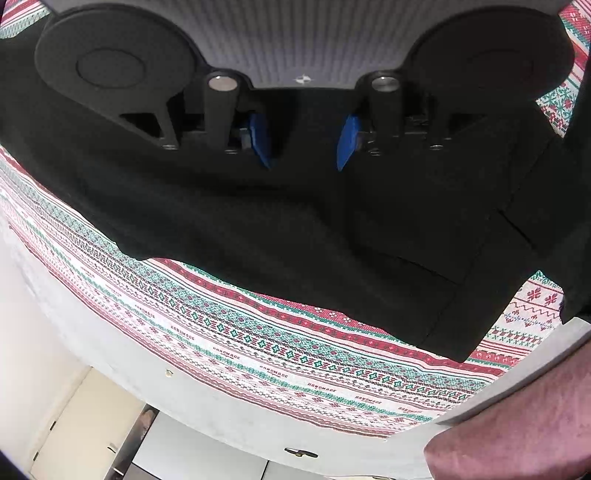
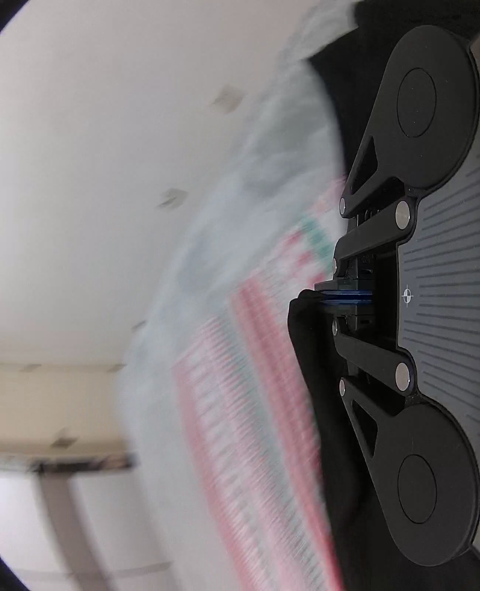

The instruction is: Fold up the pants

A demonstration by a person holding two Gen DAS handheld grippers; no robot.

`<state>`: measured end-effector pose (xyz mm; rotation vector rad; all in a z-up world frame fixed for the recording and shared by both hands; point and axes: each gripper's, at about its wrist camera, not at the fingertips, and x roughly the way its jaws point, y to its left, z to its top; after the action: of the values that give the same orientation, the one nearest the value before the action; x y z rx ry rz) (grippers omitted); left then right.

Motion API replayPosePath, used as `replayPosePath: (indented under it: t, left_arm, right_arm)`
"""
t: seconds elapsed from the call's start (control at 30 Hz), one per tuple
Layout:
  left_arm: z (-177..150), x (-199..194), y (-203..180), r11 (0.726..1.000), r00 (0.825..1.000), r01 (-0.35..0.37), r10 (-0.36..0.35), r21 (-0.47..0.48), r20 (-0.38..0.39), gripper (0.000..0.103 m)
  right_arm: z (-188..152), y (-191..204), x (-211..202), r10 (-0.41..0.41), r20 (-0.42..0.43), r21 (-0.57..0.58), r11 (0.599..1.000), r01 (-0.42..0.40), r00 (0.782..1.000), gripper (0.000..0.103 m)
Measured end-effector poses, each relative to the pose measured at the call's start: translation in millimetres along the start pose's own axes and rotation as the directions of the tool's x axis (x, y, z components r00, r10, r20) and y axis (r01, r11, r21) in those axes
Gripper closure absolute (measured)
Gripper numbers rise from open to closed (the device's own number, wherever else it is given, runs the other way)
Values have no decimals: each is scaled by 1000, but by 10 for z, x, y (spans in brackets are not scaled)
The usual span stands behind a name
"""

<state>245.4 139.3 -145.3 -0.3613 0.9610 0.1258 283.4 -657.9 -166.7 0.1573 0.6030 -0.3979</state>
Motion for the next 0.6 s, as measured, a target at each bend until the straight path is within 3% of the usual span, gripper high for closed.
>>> replayPosePath:
  t: [0.07, 0.2, 0.27, 0.33, 0.37, 0.4, 0.47, 0.53, 0.6]
  left_arm:
    - [16, 19, -13, 1000, 1000, 0, 0, -1, 0, 37]
    - [21, 19, -21, 1000, 1000, 5, -5, -6, 0, 37]
    - [22, 11, -8, 1000, 1000, 10, -10, -15, 0, 37]
    - [31, 10, -4, 1000, 1000, 14, -14, -21, -1, 37]
    - [33, 13, -5, 1000, 1000, 15, -15, -24, -1, 37]
    - [34, 18, -12, 1000, 1000, 15, -15, -23, -1, 36]
    - [38, 29, -34, 1000, 1000, 15, -15, -18, 0, 34]
    - [42, 39, -61, 1000, 1000, 14, -14, -12, 1, 34]
    - [48, 43, -72, 1000, 1000, 15, -15, -12, 2, 34]
  right_arm:
    - [43, 20, -23, -11, -18, 19, 1000, 11, 1000, 102]
    - [-92, -32, 356, -152, -215, -2, 988, 155, 965, 92]
    - [-82, -103, 333, -120, -209, 52, 990, 134, 970, 88]
    - [-3, -165, 156, -88, -138, 121, 987, 105, 987, 67]
    - [20, -192, 81, -66, -112, 151, 985, 83, 991, 42]
    - [24, -209, 29, -35, -108, 176, 983, 54, 994, 27]
    - [9, -123, 35, 9, -153, 145, 989, 13, 988, 29]
    - [-89, 2, 35, -37, -191, 62, 997, 50, 981, 29]
    - [-187, 55, 129, -73, -236, 11, 997, 78, 969, 42]
